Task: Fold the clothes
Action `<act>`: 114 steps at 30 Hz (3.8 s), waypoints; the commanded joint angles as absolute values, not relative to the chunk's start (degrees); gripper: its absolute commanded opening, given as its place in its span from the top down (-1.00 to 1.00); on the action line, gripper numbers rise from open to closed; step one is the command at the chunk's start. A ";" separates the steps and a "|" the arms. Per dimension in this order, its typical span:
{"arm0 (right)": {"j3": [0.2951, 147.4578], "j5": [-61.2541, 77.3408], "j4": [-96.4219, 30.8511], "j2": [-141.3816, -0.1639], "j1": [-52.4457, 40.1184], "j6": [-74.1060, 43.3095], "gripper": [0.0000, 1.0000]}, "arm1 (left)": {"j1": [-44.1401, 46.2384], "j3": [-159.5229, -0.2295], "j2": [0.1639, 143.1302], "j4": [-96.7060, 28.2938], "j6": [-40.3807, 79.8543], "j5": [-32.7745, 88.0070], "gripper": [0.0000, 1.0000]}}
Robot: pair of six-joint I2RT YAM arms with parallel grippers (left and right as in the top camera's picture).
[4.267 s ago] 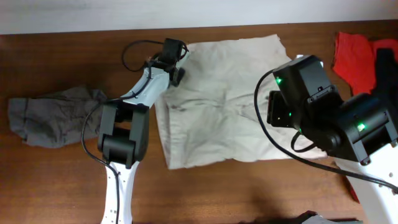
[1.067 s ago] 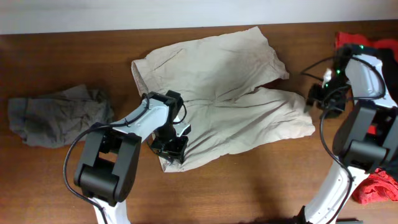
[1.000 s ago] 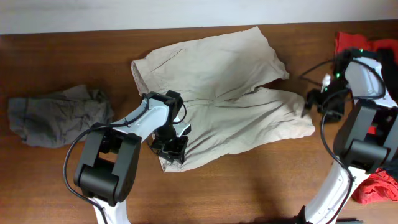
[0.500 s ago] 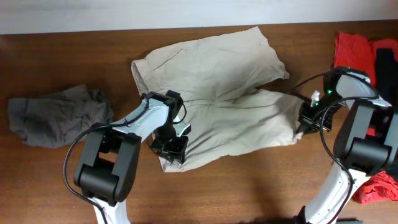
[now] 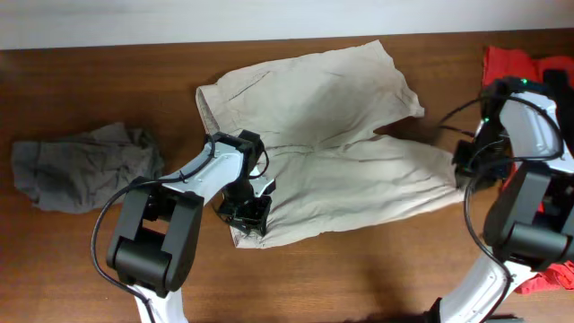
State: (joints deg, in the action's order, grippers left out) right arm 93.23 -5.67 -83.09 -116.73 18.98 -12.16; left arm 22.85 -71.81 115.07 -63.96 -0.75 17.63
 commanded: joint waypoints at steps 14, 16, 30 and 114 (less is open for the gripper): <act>94.94 11.97 -80.49 -97.93 17.50 -3.18 0.05 | 20.56 -83.46 99.50 -73.87 0.93 6.68 0.46; 94.94 13.82 -79.35 -90.43 16.27 -3.16 -0.03 | 20.56 -83.83 91.07 -72.84 4.01 1.19 0.46; 94.94 14.15 -71.16 -58.52 2.11 -3.44 -0.91 | 20.56 -83.79 56.84 -72.03 6.81 -9.52 -0.98; 56.62 11.35 -68.10 -69.17 0.75 -34.63 -0.98 | 14.48 -45.60 95.13 -47.05 29.93 16.49 -0.98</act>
